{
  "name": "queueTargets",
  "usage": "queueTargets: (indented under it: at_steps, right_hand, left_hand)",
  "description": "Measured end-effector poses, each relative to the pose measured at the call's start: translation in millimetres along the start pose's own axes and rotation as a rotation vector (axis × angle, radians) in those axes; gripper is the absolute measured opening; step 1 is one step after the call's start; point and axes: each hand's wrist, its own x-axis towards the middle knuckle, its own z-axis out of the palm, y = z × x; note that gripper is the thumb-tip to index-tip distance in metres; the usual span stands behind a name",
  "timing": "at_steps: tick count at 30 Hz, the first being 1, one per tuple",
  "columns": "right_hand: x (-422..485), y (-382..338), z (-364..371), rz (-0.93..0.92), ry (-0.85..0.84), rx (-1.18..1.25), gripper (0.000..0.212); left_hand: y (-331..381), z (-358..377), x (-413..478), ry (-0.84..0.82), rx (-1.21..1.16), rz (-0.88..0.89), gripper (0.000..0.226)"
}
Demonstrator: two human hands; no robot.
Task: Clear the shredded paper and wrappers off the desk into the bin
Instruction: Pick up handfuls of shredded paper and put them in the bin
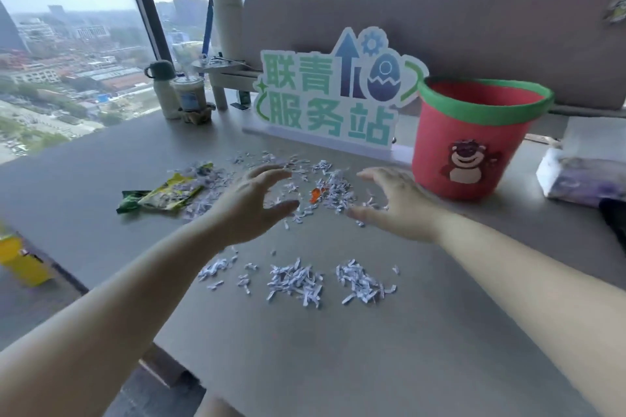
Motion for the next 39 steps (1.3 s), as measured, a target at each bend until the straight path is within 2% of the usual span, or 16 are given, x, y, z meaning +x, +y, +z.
queueTargets:
  at_steps: [3, 5, 11, 15, 18, 23, 28, 35, 39]
  right_hand:
    - [-17, 0, 20, -0.005, -0.135, -0.045, 0.099]
    - [-26, 1, 29, -0.033, -0.170, -0.059, 0.109]
    - [-49, 5, 44, -0.054, -0.238, -0.112, 0.126]
    - [-54, 8, 50, -0.056, -0.230, -0.195, 0.129]
    - [-47, 9, 53, -0.036, -0.141, -0.210, 0.128]
    - [-25, 17, 56, 0.087, -0.074, -0.199, 0.128]
    - [1, 18, 58, 0.166, -0.094, -0.188, 0.121]
    - [44, 16, 68, 0.158, -0.083, -0.168, 0.125]
    - [65, 15, 73, 0.117, -0.074, -0.166, 0.125]
  left_hand:
    - [-11, 14, -28, -0.125, 0.001, -0.085, 0.084]
    - [-12, 23, -42, -0.180, -0.036, -0.126, 0.095]
    - [2, 41, -67, -0.245, 0.026, -0.009, 0.117]
    - [3, 51, -68, -0.256, 0.106, 0.020, 0.115]
    - [2, 52, -64, -0.226, 0.127, -0.027, 0.109]
    - [-12, 53, -52, -0.124, 0.167, -0.196, 0.109]
    - [-24, 53, -41, -0.134, 0.196, -0.341, 0.116]
    - [-38, 57, -16, -0.125, 0.182, -0.366, 0.111]
    - [-43, 60, -1, -0.111, 0.187, -0.307, 0.108]
